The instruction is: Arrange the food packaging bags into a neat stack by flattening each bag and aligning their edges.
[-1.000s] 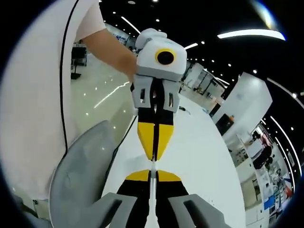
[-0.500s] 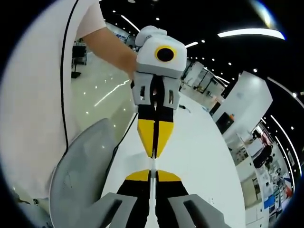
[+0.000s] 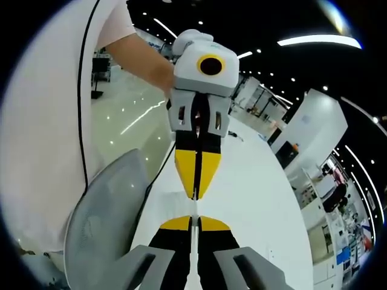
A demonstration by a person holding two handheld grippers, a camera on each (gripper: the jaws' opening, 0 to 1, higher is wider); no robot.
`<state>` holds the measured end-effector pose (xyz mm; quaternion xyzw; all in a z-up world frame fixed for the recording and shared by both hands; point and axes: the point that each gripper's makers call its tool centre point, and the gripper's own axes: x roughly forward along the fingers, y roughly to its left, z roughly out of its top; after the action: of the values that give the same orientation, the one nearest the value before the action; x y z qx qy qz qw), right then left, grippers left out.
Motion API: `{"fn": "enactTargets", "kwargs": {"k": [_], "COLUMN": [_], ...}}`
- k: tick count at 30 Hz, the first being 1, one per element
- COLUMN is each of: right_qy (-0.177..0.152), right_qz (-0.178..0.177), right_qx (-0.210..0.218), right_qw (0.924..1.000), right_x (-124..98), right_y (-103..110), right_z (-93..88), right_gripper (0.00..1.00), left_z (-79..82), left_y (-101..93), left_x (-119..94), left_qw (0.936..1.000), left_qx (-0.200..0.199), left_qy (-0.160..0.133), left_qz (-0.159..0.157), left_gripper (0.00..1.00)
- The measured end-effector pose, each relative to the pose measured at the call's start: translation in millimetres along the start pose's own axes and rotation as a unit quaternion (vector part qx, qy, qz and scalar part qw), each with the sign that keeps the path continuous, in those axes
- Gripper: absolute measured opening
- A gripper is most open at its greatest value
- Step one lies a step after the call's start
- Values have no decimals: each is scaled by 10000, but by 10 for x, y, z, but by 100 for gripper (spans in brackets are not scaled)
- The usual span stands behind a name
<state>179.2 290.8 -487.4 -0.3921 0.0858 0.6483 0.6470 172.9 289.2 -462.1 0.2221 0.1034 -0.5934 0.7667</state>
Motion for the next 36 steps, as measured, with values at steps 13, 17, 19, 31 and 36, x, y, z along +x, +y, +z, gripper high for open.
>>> {"fn": "enactTargets", "kwargs": {"k": [13,17,19,31,36], "right_qy": [183,219,228,307,410], "right_qz": [-146,-174,-185,-296,-309], "right_qx": [145,218,268,408,407], "right_qw": [9996,9994,9992,9983,9979], "right_x": [-81,-112,-123,-211,-259], "right_y": [-22,-24,-15,-29,-28], "right_z": [-215,-298,-338,-557,-660], "right_gripper": [0,0,0,0,0], "left_z": [36,38,39,76,79], "left_y": [1,-10,-31,-15,3], "left_x": [2,-7,-11,-31,-64], "left_qw": [9999,9998,9998,9995,9994], "left_qx": [-85,-139,-171,-233,-252], "left_qy": [-59,-79,-83,-127,-143], "left_qz": [-57,-74,-105,-158,-164], "left_gripper": [0,0,0,0,0]}}
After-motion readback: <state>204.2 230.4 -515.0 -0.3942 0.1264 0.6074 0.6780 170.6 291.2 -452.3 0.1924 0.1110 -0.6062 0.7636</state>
